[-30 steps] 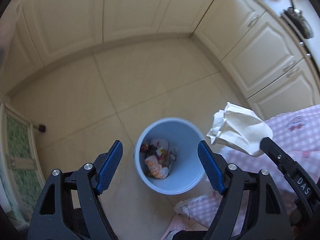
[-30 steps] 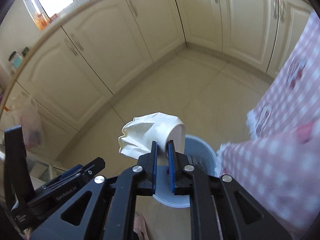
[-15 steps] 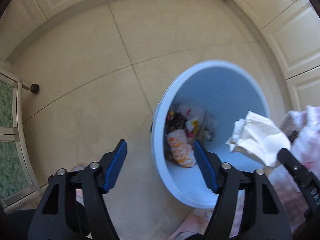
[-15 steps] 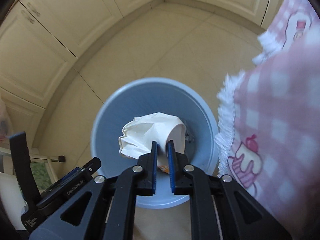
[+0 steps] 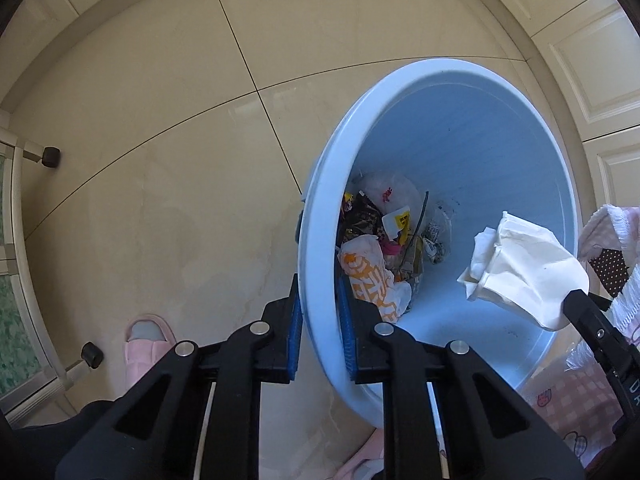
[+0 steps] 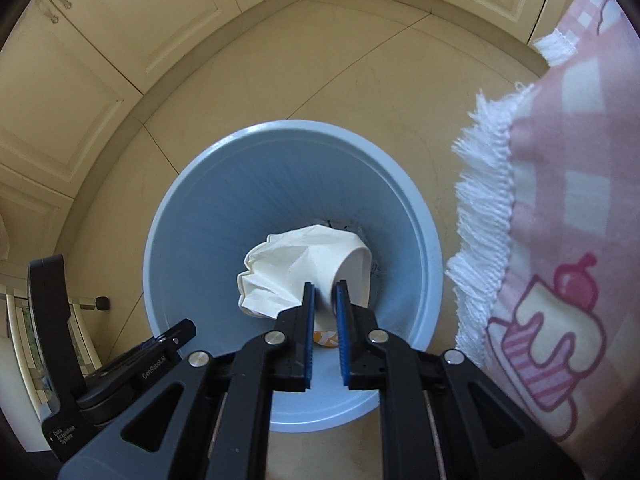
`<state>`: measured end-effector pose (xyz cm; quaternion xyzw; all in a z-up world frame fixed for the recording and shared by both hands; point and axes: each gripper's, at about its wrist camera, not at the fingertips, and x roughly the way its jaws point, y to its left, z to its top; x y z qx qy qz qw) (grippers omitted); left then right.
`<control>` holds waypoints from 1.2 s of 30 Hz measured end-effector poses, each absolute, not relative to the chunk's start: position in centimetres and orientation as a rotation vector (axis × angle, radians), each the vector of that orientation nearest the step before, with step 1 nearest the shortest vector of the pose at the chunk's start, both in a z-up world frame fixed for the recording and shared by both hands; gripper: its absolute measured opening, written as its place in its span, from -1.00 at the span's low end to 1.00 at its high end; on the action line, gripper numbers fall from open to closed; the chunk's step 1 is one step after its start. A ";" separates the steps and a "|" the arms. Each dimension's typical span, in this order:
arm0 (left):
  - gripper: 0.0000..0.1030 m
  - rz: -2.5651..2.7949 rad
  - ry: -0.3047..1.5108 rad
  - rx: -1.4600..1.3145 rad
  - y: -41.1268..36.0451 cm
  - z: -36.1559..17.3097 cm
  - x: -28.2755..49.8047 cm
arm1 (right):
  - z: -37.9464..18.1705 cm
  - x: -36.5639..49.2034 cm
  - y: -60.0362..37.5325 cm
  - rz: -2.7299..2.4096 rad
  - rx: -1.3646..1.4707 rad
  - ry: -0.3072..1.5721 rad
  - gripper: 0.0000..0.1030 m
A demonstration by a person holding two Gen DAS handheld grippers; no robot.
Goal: Collect trash
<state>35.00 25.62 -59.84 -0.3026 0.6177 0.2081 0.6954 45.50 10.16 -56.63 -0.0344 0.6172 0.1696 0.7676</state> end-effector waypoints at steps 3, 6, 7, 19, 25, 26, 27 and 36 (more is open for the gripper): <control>-0.70 0.461 1.378 -0.679 25.7 -59.8 34.8 | -56.5 45.5 10.5 0.372 -0.091 1.327 -0.81; -0.70 0.459 1.379 -0.679 25.5 -59.4 34.7 | -56.4 45.2 10.9 0.375 -0.108 1.307 -0.79; -0.70 0.457 1.380 -0.679 25.6 -59.5 34.7 | -56.2 45.1 11.0 0.378 -0.117 1.292 -0.73; 0.00 0.495 1.341 -0.615 25.7 -56.1 34.5 | -53.9 44.6 11.4 0.387 -0.203 1.232 -0.44; 0.26 0.468 1.243 -0.589 25.5 -50.3 34.2 | -49.5 43.3 11.7 0.392 -0.243 1.148 -0.38; 0.32 0.463 1.223 -0.584 25.3 -49.1 34.3 | -48.6 43.2 11.7 0.393 -0.247 1.133 -0.36; 0.39 0.456 1.204 -0.577 25.1 -47.9 34.1 | -47.2 42.9 11.7 0.389 -0.251 1.111 -0.34; 0.67 0.414 0.975 -0.466 22.7 -34.6 30.0 | -34.9 38.9 10.4 0.370 -0.259 0.923 -0.11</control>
